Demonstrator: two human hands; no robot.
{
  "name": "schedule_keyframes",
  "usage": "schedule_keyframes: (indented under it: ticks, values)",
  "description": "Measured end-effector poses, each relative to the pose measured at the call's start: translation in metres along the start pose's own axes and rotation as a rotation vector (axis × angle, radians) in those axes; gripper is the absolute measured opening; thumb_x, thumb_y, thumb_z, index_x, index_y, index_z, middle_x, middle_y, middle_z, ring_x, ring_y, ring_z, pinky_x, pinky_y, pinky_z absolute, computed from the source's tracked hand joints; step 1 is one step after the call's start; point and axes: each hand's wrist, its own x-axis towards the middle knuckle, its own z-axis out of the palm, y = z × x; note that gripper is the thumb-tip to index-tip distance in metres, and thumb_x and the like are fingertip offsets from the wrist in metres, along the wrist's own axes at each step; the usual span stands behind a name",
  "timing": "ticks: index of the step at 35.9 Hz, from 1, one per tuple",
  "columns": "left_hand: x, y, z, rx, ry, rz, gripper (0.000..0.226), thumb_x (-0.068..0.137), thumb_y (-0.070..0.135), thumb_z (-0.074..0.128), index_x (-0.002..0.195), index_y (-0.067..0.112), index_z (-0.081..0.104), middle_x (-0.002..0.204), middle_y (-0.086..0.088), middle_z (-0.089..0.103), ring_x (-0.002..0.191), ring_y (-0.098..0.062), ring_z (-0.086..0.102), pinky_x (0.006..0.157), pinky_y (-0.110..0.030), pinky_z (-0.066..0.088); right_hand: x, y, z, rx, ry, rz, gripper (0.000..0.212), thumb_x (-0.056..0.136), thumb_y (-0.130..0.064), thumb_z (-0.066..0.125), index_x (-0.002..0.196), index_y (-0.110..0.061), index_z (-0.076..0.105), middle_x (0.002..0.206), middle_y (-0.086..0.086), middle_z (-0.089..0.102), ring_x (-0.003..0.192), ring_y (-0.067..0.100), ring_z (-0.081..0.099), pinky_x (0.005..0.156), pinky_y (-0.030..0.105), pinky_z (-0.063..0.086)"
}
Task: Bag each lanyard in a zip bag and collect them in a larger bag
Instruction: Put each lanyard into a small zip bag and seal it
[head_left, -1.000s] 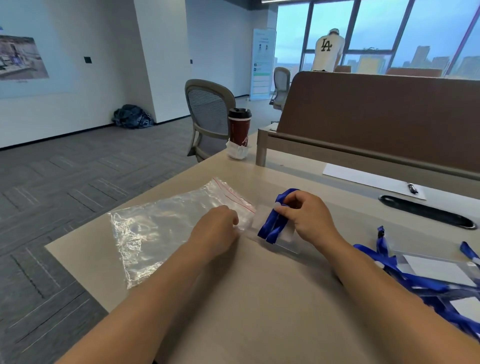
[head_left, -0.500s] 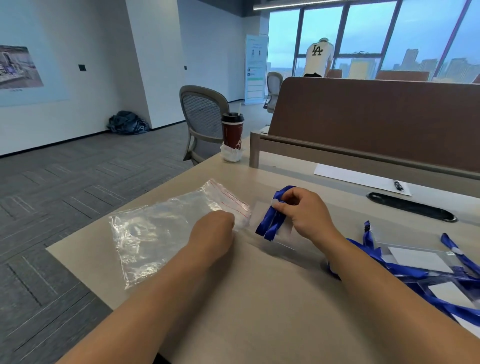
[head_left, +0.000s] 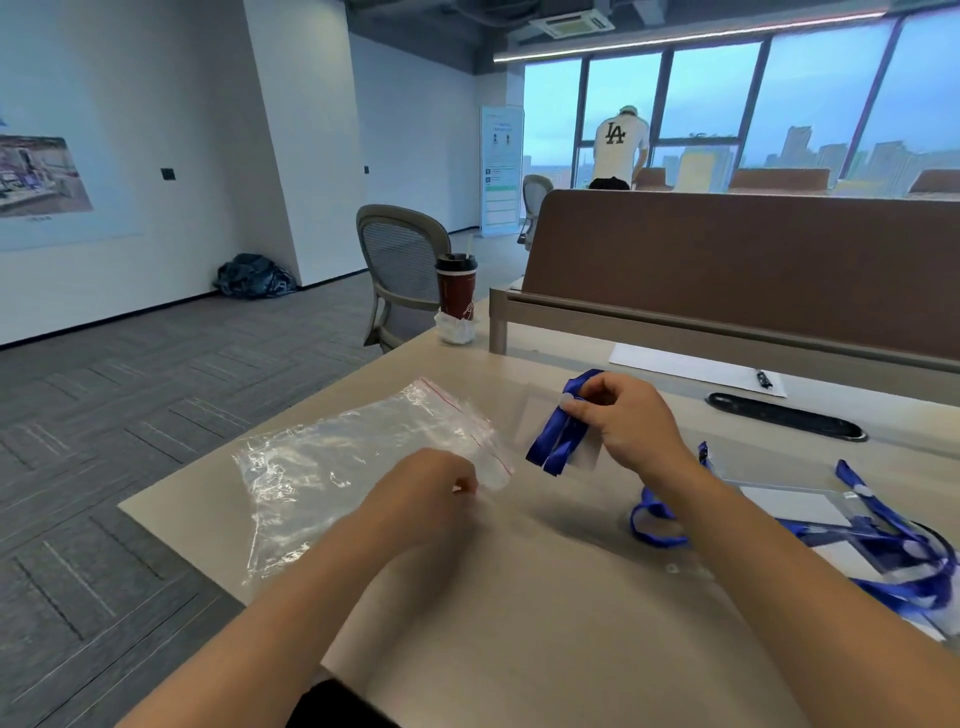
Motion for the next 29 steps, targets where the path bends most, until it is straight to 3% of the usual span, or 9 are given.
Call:
schedule_keyframes:
  ticks: [6,11,15,17,22,24,27,29]
  values:
    - [-0.027,0.010,-0.004,-0.063,-0.126,0.066,0.014,0.092,0.023,0.066,0.104,0.023,0.074,0.109,0.010,0.069,0.093,-0.004,0.057,0.081,-0.015,0.043,-0.015,0.001,-0.011,-0.062,0.042,0.015,0.014,0.090,-0.027,0.070,0.099,-0.019,0.065,0.089,-0.005,0.065,0.077,0.006,0.057,0.063,0.020,0.043]
    - [-0.040,0.021,-0.006,-0.079,-0.146,0.040,0.017,0.095,0.023,0.057,0.100,0.018,0.073,0.101,0.006,0.068,0.092,-0.013,0.060,0.084,-0.027,0.049,-0.030,0.001,-0.011,-0.071,0.074,0.044,0.010,0.090,-0.026,0.070,0.094,-0.021,0.063,0.084,-0.007,0.062,0.075,0.005,0.056,0.064,0.022,0.042]
    - [-0.034,0.032,0.000,-0.236,0.008,-0.118,0.021,0.095,0.035,0.061,0.092,0.016,0.067,0.090,0.002,0.067,0.085,-0.019,0.062,0.081,-0.034,0.052,-0.037,0.006,-0.010,-0.055,0.108,0.088,0.010,0.090,-0.026,0.070,0.096,-0.020,0.064,0.091,-0.003,0.065,0.080,0.011,0.059,0.070,0.026,0.044]
    - [-0.026,0.041,0.001,-0.257,0.052,-0.213,0.031,0.093,0.044,0.062,0.087,0.014,0.062,0.083,0.001,0.064,0.076,-0.018,0.060,0.072,-0.033,0.050,-0.038,0.008,-0.009,-0.052,0.117,0.109,0.012,0.090,-0.026,0.070,0.099,-0.018,0.065,0.095,0.000,0.066,0.086,0.017,0.061,0.075,0.030,0.046]
    - [-0.002,0.058,0.005,-0.191,0.044,-0.368,0.049,0.086,0.061,0.062,0.076,0.014,0.054,0.064,0.001,0.054,0.058,-0.013,0.052,0.055,-0.028,0.037,-0.039,0.009,-0.007,-0.051,0.121,0.134,0.011,0.092,-0.026,0.068,0.099,-0.019,0.064,0.097,0.001,0.066,0.090,0.019,0.061,0.080,0.034,0.051]
    - [0.004,0.063,0.007,-0.160,-0.010,-0.394,0.046,0.086,0.055,0.066,0.076,0.012,0.054,0.062,0.001,0.050,0.058,-0.014,0.052,0.057,-0.027,0.037,-0.039,0.010,-0.007,-0.054,0.122,0.140,0.011,0.092,-0.026,0.067,0.099,-0.018,0.064,0.096,0.000,0.065,0.089,0.018,0.061,0.078,0.031,0.048]
    - [0.008,0.065,0.007,-0.193,-0.055,-0.423,0.034,0.087,0.038,0.070,0.094,0.005,0.063,0.064,0.000,0.048,0.070,-0.020,0.059,0.059,-0.027,0.040,-0.038,0.010,-0.006,-0.041,0.133,0.160,0.009,0.093,-0.026,0.067,0.096,-0.019,0.063,0.094,-0.001,0.065,0.086,0.017,0.059,0.075,0.030,0.044]
    - [0.011,0.062,0.010,-0.254,-0.060,-0.432,0.022,0.083,0.023,0.068,0.085,0.002,0.065,0.064,-0.007,0.057,0.067,-0.026,0.063,0.061,-0.031,0.050,-0.037,0.010,-0.005,-0.031,0.142,0.178,0.009,0.093,-0.028,0.066,0.094,-0.019,0.063,0.092,-0.003,0.064,0.083,0.015,0.058,0.073,0.030,0.042]
